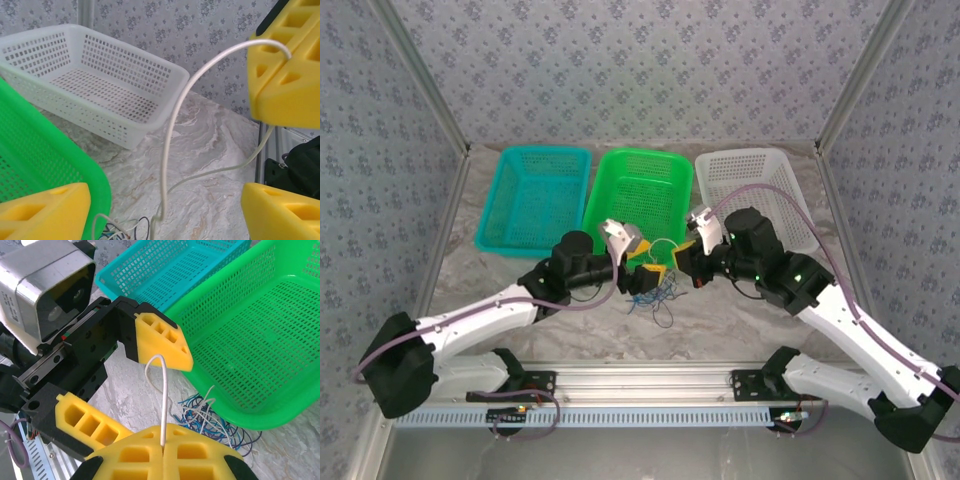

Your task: Untangle the cables

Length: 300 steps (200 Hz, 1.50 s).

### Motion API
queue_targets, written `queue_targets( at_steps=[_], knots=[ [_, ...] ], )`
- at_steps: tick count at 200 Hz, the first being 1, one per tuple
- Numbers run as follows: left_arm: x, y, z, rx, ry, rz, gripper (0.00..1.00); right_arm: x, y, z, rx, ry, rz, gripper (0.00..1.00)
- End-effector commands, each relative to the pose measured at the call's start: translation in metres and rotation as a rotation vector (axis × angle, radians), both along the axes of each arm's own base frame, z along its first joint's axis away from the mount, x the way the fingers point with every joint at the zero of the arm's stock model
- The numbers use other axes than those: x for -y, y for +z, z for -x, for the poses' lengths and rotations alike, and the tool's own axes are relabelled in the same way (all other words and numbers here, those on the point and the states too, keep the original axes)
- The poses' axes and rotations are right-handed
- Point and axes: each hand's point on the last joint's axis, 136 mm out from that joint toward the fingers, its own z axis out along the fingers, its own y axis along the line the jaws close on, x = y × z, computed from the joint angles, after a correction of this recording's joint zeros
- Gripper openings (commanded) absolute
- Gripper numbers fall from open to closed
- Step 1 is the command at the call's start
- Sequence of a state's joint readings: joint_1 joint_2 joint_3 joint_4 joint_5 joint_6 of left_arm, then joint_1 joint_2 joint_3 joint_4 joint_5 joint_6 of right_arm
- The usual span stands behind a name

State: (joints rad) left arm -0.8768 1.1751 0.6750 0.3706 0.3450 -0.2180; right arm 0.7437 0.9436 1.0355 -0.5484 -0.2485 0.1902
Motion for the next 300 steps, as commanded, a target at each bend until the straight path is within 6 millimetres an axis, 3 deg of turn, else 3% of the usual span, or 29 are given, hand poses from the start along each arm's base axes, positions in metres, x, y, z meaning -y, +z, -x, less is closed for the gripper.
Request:
queue_targets(
  at_steps=[1,10,32,47,80,94,107,119,130,158,176,212,251,300],
  knots=[
    [0.010,0.033,-0.006,0.053,0.007,0.066,0.76,-0.002,0.015,-0.001,0.034,0.017,-0.031,0.00],
    [0.009,0.028,-0.015,0.043,0.055,0.041,0.70,-0.004,0.015,0.001,0.031,0.027,-0.039,0.00],
    [0.011,0.023,-0.029,0.016,0.114,0.003,0.37,-0.004,0.011,0.000,0.025,0.023,-0.037,0.00],
    [0.015,0.024,-0.032,0.011,0.113,-0.014,0.23,-0.001,0.005,-0.002,0.021,0.003,-0.016,0.01],
    [0.017,0.041,-0.037,0.018,0.127,-0.013,0.00,0.011,-0.022,-0.014,-0.018,-0.085,0.075,0.19],
    [0.018,0.053,-0.037,0.016,0.126,0.004,0.00,0.016,-0.036,-0.022,-0.032,-0.136,0.112,0.23],
    [0.018,0.061,-0.036,0.009,0.127,0.020,0.00,0.019,-0.046,-0.029,-0.035,-0.187,0.121,0.33],
    [0.019,0.066,-0.035,-0.003,0.121,0.033,0.00,0.021,-0.056,-0.037,-0.037,-0.238,0.117,0.34],
    [0.020,0.070,-0.033,-0.016,0.113,0.052,0.00,0.022,-0.065,-0.045,-0.040,-0.285,0.104,0.44],
    [0.023,0.076,-0.025,-0.026,0.089,0.073,0.00,0.022,-0.086,-0.061,-0.046,-0.384,0.091,0.53],
    [0.022,0.081,-0.022,-0.026,0.085,0.082,0.00,0.029,-0.100,-0.071,-0.052,-0.469,0.121,0.55],
    [0.013,0.111,-0.014,0.009,0.082,0.151,0.00,0.029,-0.127,-0.080,-0.111,-0.560,0.169,0.54],
    [0.001,0.143,-0.011,0.070,0.102,0.181,0.00,0.021,-0.150,-0.076,-0.147,-0.567,0.230,0.54],
    [-0.013,0.168,-0.016,0.152,0.175,0.194,0.00,0.024,-0.166,-0.065,-0.174,-0.572,0.262,0.54]
  ],
)
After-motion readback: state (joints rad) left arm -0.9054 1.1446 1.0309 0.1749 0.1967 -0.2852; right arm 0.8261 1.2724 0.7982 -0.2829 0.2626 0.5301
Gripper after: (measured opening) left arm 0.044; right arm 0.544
